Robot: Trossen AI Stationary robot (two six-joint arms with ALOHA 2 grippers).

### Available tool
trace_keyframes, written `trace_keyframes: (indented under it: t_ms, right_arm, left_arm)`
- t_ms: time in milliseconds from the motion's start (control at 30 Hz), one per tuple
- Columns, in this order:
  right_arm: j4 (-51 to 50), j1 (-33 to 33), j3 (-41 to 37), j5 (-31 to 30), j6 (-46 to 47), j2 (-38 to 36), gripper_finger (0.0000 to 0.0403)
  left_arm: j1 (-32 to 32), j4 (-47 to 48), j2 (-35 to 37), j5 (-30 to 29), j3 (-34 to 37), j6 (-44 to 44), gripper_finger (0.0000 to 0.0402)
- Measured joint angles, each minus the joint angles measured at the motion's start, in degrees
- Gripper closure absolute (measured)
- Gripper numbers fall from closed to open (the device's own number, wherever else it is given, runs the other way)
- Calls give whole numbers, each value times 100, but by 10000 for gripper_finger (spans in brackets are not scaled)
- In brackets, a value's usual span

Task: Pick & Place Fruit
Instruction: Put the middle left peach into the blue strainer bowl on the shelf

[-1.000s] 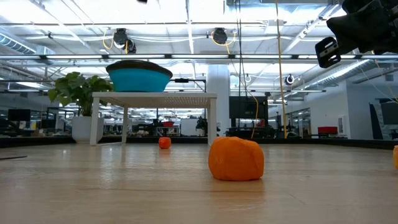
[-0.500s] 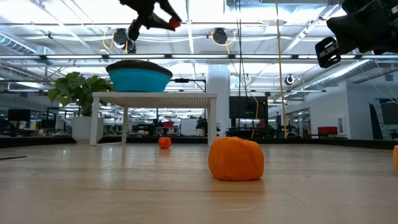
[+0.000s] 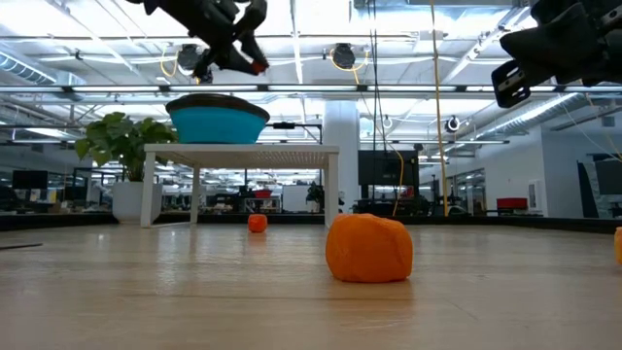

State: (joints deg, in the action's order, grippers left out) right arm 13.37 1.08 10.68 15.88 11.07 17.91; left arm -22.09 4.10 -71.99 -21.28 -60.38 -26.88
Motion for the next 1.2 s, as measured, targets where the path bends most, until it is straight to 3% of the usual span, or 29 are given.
trace_keyframes:
  t_ms: [333, 1200]
  right_arm:
    - [-4, 0, 0, -106, -2, 0, 403]
    - [-2, 0, -2, -107, -2, 0, 403]
  left_arm:
    - [-622, 1771, 3, 1, -834, 608, 300]
    - [-747, 2499, -737, -131, -874, 606, 300]
